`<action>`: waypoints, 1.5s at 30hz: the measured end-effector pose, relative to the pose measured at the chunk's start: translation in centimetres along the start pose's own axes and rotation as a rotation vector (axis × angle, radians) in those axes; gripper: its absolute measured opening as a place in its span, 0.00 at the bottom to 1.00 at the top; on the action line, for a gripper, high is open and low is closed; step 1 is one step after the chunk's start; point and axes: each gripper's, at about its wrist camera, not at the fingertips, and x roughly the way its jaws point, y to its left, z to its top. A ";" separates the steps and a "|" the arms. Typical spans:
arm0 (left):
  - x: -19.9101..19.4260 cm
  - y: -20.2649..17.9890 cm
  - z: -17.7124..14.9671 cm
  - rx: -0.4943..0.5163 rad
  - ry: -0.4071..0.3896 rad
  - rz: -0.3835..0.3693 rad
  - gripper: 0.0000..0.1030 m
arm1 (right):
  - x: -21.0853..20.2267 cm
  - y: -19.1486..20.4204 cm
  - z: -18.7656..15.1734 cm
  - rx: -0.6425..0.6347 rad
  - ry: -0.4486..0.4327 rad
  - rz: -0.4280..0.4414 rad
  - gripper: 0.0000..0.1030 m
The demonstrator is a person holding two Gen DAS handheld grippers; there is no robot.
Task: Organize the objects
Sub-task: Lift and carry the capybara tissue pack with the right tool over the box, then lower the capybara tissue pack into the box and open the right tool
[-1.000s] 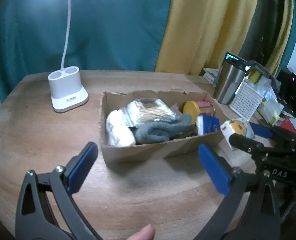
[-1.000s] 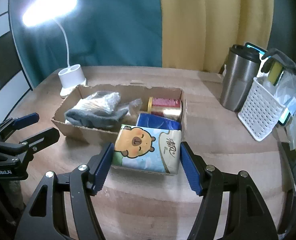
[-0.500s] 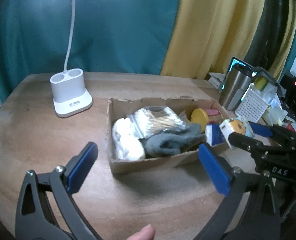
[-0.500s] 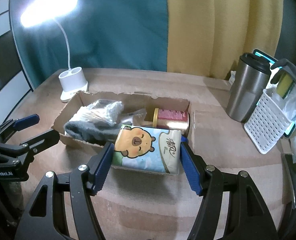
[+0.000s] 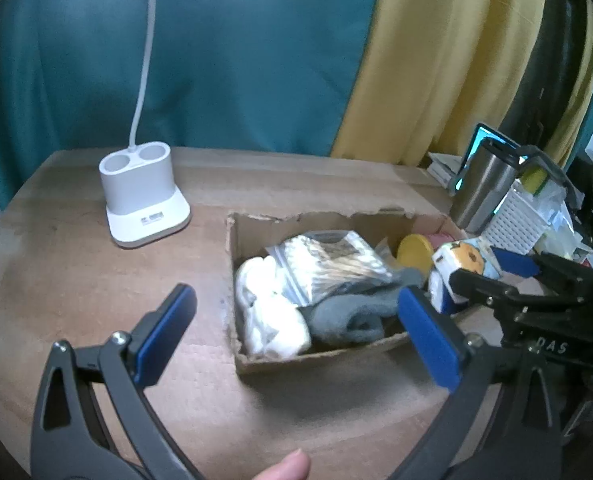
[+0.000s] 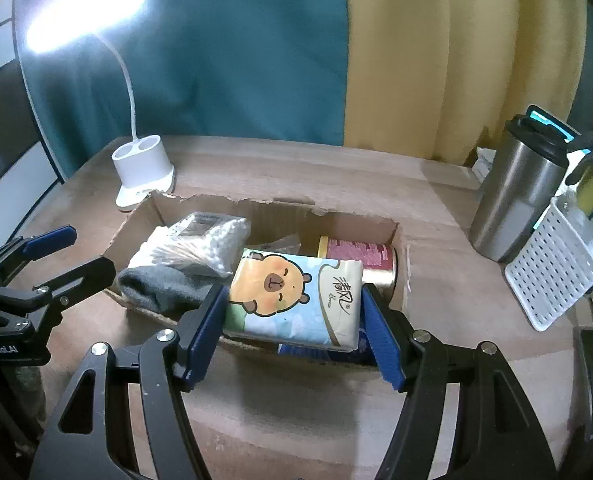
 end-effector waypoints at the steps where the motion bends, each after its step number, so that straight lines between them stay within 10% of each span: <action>1: 0.1 0.1 0.1 -0.001 0.001 -0.001 0.99 | 0.2 0.1 0.1 -0.003 0.003 0.000 0.68; 33: 3.2 2.8 1.8 -0.022 0.030 0.011 0.99 | 5.5 0.4 3.2 0.015 0.040 0.047 0.68; 45: 2.4 2.5 1.5 -0.013 0.016 0.008 0.99 | 4.6 0.5 3.3 0.015 0.023 0.035 0.82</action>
